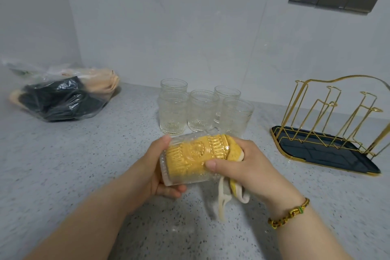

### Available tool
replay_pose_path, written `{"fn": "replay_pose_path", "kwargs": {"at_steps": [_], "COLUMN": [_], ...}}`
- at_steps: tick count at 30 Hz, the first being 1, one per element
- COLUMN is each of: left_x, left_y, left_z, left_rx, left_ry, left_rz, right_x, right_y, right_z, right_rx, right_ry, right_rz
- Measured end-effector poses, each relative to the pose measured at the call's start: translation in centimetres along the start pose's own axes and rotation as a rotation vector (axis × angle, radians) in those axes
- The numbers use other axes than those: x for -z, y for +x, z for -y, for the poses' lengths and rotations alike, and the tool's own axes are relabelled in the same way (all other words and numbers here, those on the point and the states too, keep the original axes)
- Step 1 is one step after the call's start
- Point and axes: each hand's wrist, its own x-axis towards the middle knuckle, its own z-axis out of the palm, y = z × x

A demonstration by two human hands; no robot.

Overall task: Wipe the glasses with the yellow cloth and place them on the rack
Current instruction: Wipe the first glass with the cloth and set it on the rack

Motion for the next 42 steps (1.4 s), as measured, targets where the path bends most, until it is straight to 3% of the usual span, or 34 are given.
{"fn": "replay_pose_path", "kwargs": {"at_steps": [3,7,12,15,17,19,22,25,27,31,33,37,40,42], "left_x": [0.0,0.3,1.2,1.2,1.0,1.1,1.2,1.3,1.4,1.3,1.1,1.2,1.5,1.6], "left_y": [-0.3,-0.4,-0.1,0.1,0.2,0.2,-0.1,-0.2,-0.2,-0.1,0.1,0.3,0.3,0.3], "left_z": [-0.7,-0.6,-0.7,-0.4,-0.1,0.0,-0.3,-0.6,-0.5,-0.5,-0.5,-0.3,-0.4,-0.4], "left_rx": [-0.142,-0.311,-0.319,-0.176,-0.069,-0.051,-0.197,-0.267,-0.253,-0.078,0.006,-0.041,-0.151,-0.169], "left_ry": [-0.066,0.180,0.148,0.085,0.138,0.191,0.148,0.177,0.164,0.105,0.123,0.084,0.119,0.136], "left_rz": [-0.051,-0.127,-0.171,-0.206,-0.218,-0.170,-0.097,-0.141,-0.169,-0.189,-0.141,-0.080,-0.118,-0.162], "right_x": [-0.6,-1.0,-1.7,-2.1,-2.2,-1.9,-1.3,-1.4,-2.0,-2.6,-2.5,-1.9,-1.9,-2.0], "right_y": [0.2,0.5,-0.1,-0.4,-0.2,-0.1,-0.1,-0.1,0.0,-0.3,-0.2,0.3,0.6,0.5], "right_z": [-0.4,-0.4,0.4,0.3,-0.1,0.0,0.6,0.7,0.6,0.4,0.3,-0.5,-0.8,-0.6], "right_rx": [-0.104,-0.247,-0.100,-0.019,0.035,-0.005,-0.120,-0.235,-0.233,-0.111,-0.056,-0.144,-0.292,-0.321], "right_ry": [0.195,0.439,0.091,-0.251,-0.333,-0.179,0.162,0.439,0.371,-0.114,-0.168,0.078,0.417,0.522], "right_rz": [-0.114,-0.238,-0.090,-0.016,-0.030,-0.084,-0.131,-0.127,-0.078,0.037,0.010,-0.141,-0.107,-0.067]}}
